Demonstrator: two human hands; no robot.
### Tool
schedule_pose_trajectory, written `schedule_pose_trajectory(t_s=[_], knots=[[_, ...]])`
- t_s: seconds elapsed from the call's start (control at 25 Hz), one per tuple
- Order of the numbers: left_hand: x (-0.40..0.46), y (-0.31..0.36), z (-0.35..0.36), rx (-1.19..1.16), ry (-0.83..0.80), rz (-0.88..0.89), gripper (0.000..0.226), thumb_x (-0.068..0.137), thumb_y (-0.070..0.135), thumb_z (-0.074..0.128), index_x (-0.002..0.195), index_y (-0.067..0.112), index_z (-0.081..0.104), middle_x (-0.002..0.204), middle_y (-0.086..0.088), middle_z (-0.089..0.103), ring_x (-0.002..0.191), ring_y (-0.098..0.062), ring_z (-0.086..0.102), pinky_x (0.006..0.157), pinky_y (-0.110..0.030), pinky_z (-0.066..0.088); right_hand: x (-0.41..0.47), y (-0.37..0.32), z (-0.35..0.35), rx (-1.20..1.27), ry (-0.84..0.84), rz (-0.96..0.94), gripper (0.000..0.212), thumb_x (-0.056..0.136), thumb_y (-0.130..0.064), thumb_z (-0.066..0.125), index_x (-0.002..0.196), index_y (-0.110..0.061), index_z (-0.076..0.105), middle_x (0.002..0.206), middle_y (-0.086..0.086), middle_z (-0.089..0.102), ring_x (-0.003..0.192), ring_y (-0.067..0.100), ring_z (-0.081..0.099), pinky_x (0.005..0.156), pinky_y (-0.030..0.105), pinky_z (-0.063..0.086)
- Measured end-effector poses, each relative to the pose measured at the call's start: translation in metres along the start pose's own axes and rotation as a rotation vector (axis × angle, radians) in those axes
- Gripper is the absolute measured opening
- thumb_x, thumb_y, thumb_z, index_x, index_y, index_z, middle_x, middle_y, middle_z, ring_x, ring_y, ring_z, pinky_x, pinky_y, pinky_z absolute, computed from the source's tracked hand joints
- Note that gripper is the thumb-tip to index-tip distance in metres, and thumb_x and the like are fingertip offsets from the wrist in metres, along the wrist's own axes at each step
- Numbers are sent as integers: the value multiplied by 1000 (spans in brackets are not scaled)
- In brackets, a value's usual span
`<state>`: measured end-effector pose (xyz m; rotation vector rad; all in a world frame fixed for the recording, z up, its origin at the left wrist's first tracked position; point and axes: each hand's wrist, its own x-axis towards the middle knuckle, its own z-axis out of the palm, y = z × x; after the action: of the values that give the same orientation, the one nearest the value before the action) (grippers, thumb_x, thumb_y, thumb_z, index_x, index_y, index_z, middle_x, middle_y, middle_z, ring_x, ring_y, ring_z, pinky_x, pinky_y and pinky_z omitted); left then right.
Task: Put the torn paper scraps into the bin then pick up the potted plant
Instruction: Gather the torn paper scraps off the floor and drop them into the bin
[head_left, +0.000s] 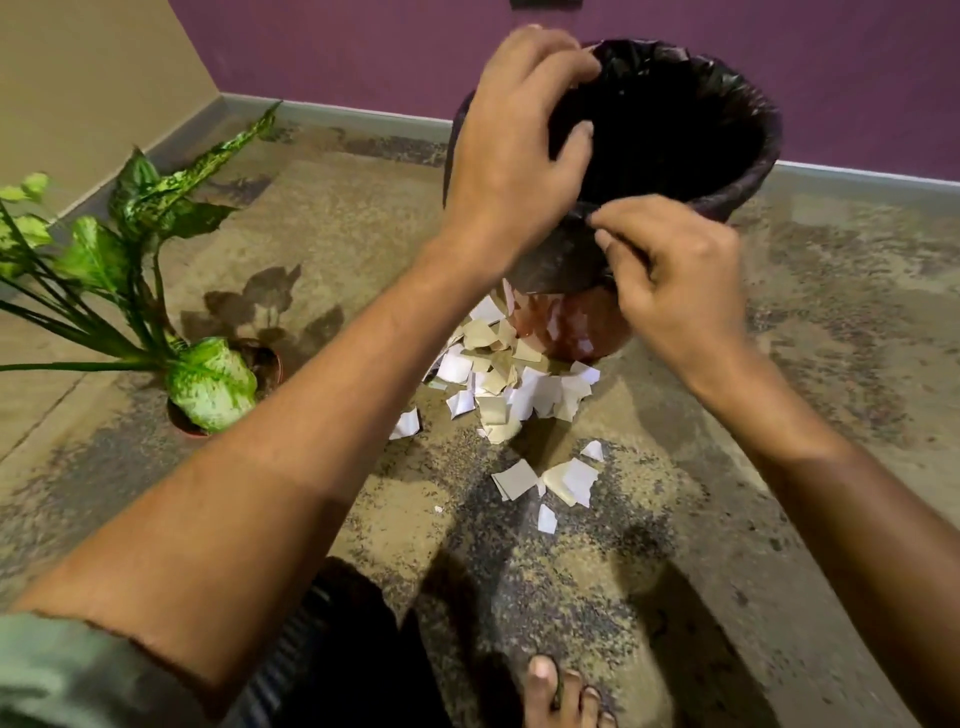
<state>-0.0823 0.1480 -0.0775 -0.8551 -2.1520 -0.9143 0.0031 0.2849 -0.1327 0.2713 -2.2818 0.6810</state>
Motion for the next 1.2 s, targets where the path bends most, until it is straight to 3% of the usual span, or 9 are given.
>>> schedule_pose_trajectory(t_s=[0.08,0.2,0.28,0.44,0.56,0.68,0.76,0.92,1.2], knots=[[-38,0,-6,-46,87,57,24,82,10,61,104,3,68,112,-10,64,115,-21,54,105,-31,39,-42,-8,14,16,-90,4,15,91,-11,60,100,-7,71,102,9,71,96,21,65,89,33,52],[-113,-3,-13,12,-76,-55,20,85,7,60,103,5,68,104,-8,67,100,-22,60,89,-29,46,-112,3,47,-52,-379,74,32,93,-31,52,105,-9,71,107,9,70,100,25,64,88,33,50],[-162,-15,-16,82,-346,-290,21,87,12,59,107,11,67,99,-5,68,92,-20,62,80,-29,48,-150,20,67,-99,-723,164,50,90,-50,43,121,-17,64,124,5,62,116,27,55,94,37,47],[-240,-51,-13,288,-1003,-762,29,89,15,57,117,19,61,108,-8,67,101,-28,62,86,-36,52,-186,38,78,-244,-1271,154,89,81,-56,64,150,-43,9,159,-8,5,144,23,11,115,42,23],[-277,-59,-13,314,-1082,-800,22,86,11,50,103,16,64,100,-10,69,92,-28,64,76,-33,49,-176,31,83,-316,-1297,54,105,76,-55,70,146,-49,-7,160,-10,-4,143,26,11,113,45,26],[-290,-61,-12,294,-1014,-786,19,85,1,49,90,13,63,94,-7,67,82,-23,61,71,-32,50,-161,23,93,-339,-1345,78,114,68,-49,79,146,-50,-4,158,-4,8,139,28,20,94,43,49],[-293,-60,-13,284,-977,-768,20,88,1,50,89,15,65,95,-3,65,82,-19,59,71,-27,48,-156,15,102,-328,-1375,83,113,67,-40,82,146,-50,3,156,2,12,139,30,21,92,44,51],[-299,-59,-10,224,-956,-744,23,90,2,52,89,16,70,97,-1,67,85,-15,60,79,-22,50,-156,11,115,-220,-1362,41,94,73,-26,80,145,-47,22,147,6,26,132,30,32,103,45,42],[-300,-58,-7,162,-888,-820,25,89,3,50,96,15,71,101,1,69,88,-12,60,84,-22,50,-174,-1,121,-45,-1186,28,49,81,8,57,119,-21,60,110,0,51,98,22,56,82,32,46]])
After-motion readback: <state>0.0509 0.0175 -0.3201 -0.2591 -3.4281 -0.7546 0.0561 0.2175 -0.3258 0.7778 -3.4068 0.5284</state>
